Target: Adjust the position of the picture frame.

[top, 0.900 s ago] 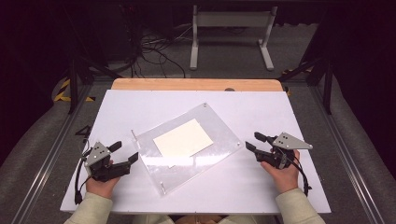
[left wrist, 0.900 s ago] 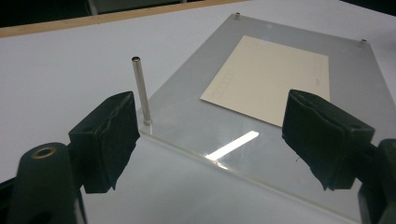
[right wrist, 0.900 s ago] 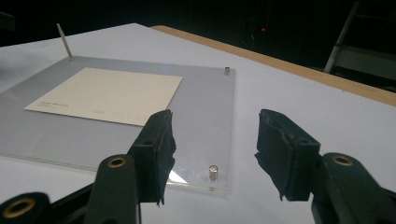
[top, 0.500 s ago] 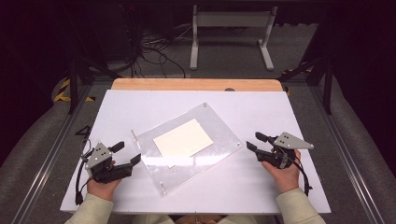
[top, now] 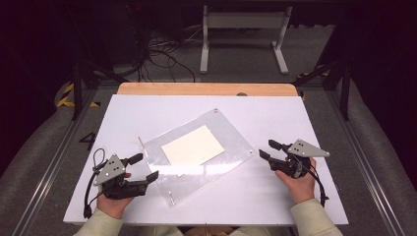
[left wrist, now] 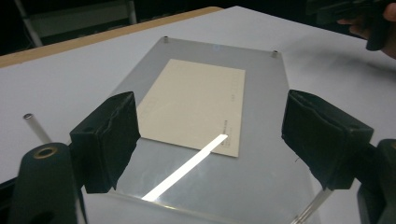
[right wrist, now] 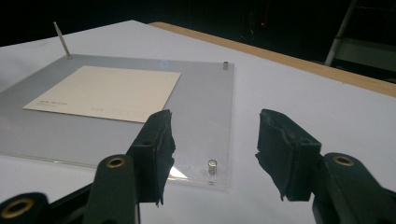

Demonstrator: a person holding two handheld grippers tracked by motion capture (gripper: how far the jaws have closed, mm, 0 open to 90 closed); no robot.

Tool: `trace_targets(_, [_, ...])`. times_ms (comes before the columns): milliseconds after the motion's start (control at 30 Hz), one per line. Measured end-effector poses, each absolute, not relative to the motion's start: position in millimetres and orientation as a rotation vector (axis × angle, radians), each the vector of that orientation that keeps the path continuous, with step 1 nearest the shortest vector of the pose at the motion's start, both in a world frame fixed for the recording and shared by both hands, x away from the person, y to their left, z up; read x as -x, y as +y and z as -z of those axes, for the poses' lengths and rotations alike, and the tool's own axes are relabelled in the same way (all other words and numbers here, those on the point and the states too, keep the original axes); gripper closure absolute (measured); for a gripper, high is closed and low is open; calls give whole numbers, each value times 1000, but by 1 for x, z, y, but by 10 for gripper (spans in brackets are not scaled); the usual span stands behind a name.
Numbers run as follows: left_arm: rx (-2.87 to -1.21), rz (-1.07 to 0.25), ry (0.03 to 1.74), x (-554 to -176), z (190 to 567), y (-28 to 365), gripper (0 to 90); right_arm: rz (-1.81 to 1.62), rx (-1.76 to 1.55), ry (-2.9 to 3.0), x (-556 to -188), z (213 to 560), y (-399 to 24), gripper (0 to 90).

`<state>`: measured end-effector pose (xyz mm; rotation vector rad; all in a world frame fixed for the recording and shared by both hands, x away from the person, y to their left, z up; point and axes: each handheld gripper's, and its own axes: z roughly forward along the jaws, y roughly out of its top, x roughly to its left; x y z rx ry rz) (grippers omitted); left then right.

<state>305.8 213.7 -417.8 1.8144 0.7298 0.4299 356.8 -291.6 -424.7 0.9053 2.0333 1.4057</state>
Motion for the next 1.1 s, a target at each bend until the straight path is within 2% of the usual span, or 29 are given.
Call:
trace_targets(167, [-1843,-414,684,-302,415,206,193,-1406,-911,2037,-357,425,-291,448])
trace_targets(500, [-1915,-295,607,-297,416,195,228,-1402,-916,2040,-357,426,-291,448])
trace_targets(633, [-1970,-285,577,-295,418,189,275,-1401,-916,2040,-357,426,-291,448])
trace_targets(800, [-2023,-233,555,-296,421,185,391,-1404,-925,2042,-357,426,-292,447])
trace_targets(1100, [-2106,-131,530,-301,430,177,459,-1406,-930,2045,-358,427,-292,446])
